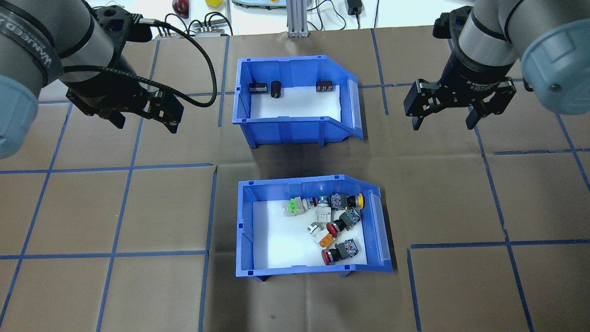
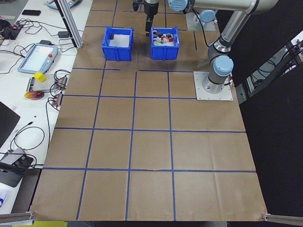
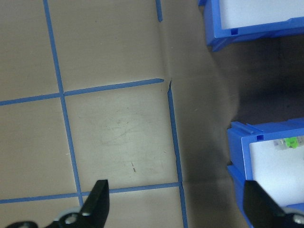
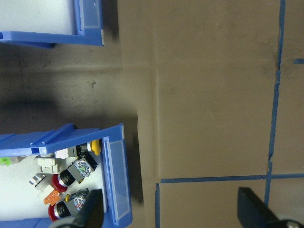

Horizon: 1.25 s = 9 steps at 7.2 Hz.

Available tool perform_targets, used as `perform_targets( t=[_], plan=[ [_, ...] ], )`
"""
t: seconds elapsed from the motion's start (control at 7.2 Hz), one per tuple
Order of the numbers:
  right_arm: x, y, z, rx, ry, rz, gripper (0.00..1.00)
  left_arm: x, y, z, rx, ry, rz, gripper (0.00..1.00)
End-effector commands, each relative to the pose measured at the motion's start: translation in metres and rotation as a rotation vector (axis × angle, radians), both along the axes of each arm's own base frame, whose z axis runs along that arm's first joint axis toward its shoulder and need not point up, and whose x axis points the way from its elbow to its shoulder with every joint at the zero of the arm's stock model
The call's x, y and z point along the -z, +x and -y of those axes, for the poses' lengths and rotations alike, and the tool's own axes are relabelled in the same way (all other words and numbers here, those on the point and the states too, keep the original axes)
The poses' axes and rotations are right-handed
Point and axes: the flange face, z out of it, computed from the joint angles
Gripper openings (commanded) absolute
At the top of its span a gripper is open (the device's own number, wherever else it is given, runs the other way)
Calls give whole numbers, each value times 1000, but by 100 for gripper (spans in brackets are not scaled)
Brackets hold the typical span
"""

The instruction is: Place button box in front

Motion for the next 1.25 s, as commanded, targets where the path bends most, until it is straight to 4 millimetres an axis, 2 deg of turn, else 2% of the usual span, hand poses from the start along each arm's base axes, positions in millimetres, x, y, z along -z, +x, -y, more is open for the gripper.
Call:
perform_targets(
  t=[0.0, 0.14, 0.42, 0.69, 0.83, 0.97, 1.11],
  plan=[
    [1, 0, 6, -35, -5, -4, 100, 6, 0, 0, 2, 12, -3, 99],
    [1, 0, 8, -74, -5, 0, 100, 3, 0, -8, -1, 5, -4, 99],
    [2, 1, 33, -309, -10, 11, 100, 5, 0, -9, -1, 8, -1, 99],
    [11, 10, 83, -539, -2, 30, 100, 9, -1, -6, -10, 17, -6, 99],
    [16, 38, 102, -713, -1, 38, 100, 13, 0, -3, -13, 24, -6, 99],
    [29, 75, 117, -857, 13, 43, 100, 19, -1, 4, -18, 18, -10, 99],
    [38, 127, 125, -1017, 17, 38, 100, 28, -5, -2, -69, 30, -16, 98]
  ],
)
